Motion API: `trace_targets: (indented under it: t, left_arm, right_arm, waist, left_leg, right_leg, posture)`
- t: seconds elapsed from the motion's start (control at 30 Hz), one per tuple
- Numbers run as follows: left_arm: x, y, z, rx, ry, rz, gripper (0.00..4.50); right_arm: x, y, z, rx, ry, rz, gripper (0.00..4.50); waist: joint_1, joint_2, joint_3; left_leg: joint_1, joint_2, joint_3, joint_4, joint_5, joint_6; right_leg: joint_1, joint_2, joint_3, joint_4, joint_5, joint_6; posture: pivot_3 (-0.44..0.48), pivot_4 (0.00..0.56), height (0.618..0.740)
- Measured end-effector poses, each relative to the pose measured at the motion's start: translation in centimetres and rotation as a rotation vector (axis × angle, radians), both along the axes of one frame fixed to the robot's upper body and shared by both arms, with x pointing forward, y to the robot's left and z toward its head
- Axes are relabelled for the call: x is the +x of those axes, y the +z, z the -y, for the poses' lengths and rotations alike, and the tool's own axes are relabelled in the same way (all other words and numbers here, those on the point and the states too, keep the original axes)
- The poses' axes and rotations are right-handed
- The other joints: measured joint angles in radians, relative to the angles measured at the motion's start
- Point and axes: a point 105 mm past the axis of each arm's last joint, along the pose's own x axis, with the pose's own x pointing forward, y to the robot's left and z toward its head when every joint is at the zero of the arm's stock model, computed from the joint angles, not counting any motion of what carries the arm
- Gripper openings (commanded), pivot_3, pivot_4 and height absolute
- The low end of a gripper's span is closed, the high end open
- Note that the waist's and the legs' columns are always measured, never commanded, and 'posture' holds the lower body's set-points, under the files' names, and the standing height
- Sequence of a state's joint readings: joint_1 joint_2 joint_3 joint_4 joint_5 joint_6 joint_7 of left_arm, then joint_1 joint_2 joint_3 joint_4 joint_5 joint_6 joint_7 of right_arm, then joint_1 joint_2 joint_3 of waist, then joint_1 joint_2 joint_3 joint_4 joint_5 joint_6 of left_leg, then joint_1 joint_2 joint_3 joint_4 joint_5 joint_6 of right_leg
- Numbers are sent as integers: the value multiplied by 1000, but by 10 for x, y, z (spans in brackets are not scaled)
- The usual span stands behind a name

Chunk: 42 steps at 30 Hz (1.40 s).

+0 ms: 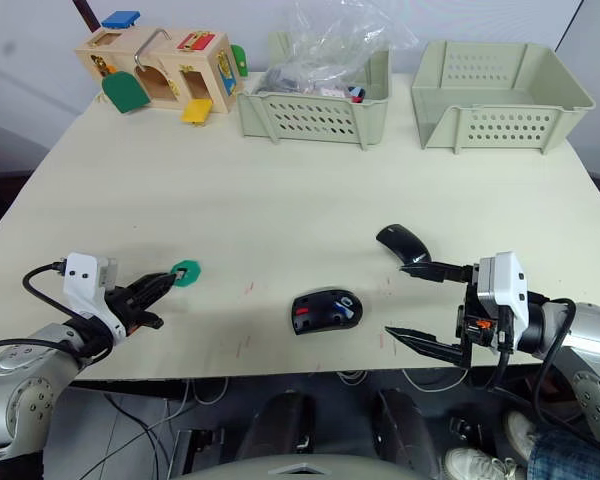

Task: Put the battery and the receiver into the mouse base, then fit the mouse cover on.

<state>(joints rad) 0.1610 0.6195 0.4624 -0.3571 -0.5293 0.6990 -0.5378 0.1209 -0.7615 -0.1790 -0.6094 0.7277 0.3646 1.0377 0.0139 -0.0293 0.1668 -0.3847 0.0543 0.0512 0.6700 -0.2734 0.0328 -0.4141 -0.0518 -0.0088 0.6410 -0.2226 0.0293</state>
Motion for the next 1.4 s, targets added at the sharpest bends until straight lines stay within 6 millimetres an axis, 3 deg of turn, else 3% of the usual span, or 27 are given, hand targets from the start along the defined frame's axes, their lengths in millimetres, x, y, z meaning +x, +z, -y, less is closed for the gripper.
trace_targets:
  t: [0.07, 0.13, 0.2, 0.47, 0.53, 0.6, 0.63, 0.97, 1.13, 1.4]
  left_arm:
    - [0, 0, -1, 6, -1, 5, 723]
    - [0, 0, -3, 17, 3, 9, 1309]
    - [0, 0, -3, 17, 0, 10, 1516]
    - [-2, -1, -4, 35, -5, 18, 1516]
    - [-2, -1, -4, 37, -7, 20, 996]
    - [-2, -1, -4, 37, -8, 23, 189]
    - [-2, -1, -4, 37, -9, 22, 53]
    - [1, -3, 3, 35, -35, 18, 53]
    - [2, -2, 3, 34, -36, 23, 1505]
    - [2, -3, 3, 36, -34, 20, 1505]
  right_arm:
    - [0, -1, -1, 4, 4, -4, 4500]
    - [0, -1, -1, 2, 2, -4, 4500]
    - [0, -1, -1, 2, 2, -3, 4500]
    - [1, -1, -1, 3, -2, -1, 4500]
    - [1, -1, -1, 3, -2, -1, 4500]
    - [1, -1, -1, 3, -3, -1, 4500]
    - [1, -1, -1, 3, -3, -1, 4500]
    - [1, 0, -2, 3, -3, 3, 4500]
    - [1, 0, -2, 3, -3, 2, 4500]
    - [2, 0, -2, 4, -7, 1, 4500]
  waist:
    - [0, 0, 0]
    - [0, 0, 0]
    - [0, 0, 0]
    - [0, 0, 0]
    - [0, 0, 0]
    - [0, 0, 0]
    - [0, 0, 0]
    - [0, 0, 0]
    - [0, 0, 0]
    - [0, 0, 0]
  left_leg:
    - [0, 0, 0, 0, 0, 0]
    - [0, 0, 0, 0, 0, 0]
    - [0, 0, 0, 0, 0, 0]
    - [0, 0, 0, 0, 0, 0]
    - [0, 0, 0, 0, 0, 0]
    - [0, 0, 0, 0, 0, 0]
    - [0, 0, 0, 0, 0, 0]
    - [0, 0, 0, 0, 0, 0]
    - [0, 0, 0, 0, 0, 0]
    - [0, 0, 0, 0, 0, 0]
  right_leg:
    - [0, 0, 0, 0, 0, 0]
    - [0, 0, 0, 0, 0, 0]
    - [0, 0, 0, 0, 0, 0]
    - [0, 0, 0, 0, 0, 0]
    - [0, 0, 0, 0, 0, 0]
    - [0, 0, 0, 0, 0, 0]
    - [0, 0, 0, 0, 0, 0]
    - [0, 0, 0, 0, 0, 0]
    - [0, 0, 0, 0, 0, 0]
    - [0, 0, 0, 0, 0, 0]
  posture:
    - [0, 150, 740]
    - [0, 150, 740]
    - [0, 150, 740]
    - [0, 150, 740]
    - [0, 150, 740]
    - [0, 150, 740]
    - [0, 150, 740]
    - [0, 150, 740]
    - [0, 150, 740]
    - [0, 150, 740]
